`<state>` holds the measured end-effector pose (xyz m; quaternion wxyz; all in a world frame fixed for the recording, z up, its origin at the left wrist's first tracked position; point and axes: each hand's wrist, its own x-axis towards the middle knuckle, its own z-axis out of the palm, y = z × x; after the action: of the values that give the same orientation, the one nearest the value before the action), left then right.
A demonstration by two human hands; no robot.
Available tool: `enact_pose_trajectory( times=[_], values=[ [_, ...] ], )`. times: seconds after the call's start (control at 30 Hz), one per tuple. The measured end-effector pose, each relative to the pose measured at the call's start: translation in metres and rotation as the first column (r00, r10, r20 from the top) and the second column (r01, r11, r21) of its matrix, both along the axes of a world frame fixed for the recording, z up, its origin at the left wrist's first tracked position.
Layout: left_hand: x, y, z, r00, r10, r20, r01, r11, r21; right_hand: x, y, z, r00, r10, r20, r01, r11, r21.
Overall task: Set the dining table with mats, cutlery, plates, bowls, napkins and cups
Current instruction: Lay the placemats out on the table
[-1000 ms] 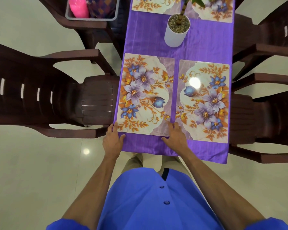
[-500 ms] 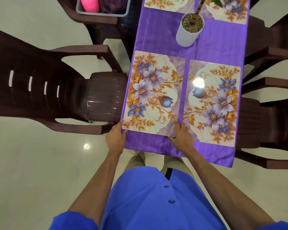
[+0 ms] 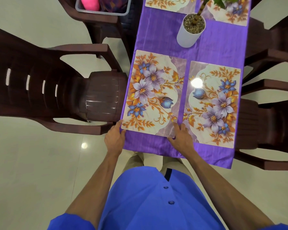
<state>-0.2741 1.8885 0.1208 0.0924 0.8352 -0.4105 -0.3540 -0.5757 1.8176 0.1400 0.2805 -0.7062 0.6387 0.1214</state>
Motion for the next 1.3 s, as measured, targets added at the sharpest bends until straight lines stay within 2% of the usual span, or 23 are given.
enact_pose_trajectory(
  times=[0.67,1.0,1.3],
  values=[
    [0.003,0.001,-0.003,0.999,-0.010,-0.051,0.010,1.000,0.007,-0.002,0.004,-0.003,1.000,0.003,0.000,-0.003,1.000,-0.007],
    [0.013,0.017,0.000,0.992,-0.114,-0.063,0.116,0.992,0.042,0.004,0.024,0.004,0.996,-0.008,-0.094,0.007,1.000,-0.012],
    [0.023,0.043,0.002,0.973,-0.228,-0.026,0.229,0.973,0.034,0.010,0.073,0.013,0.992,-0.111,-0.066,0.108,0.993,-0.044]
  ],
)
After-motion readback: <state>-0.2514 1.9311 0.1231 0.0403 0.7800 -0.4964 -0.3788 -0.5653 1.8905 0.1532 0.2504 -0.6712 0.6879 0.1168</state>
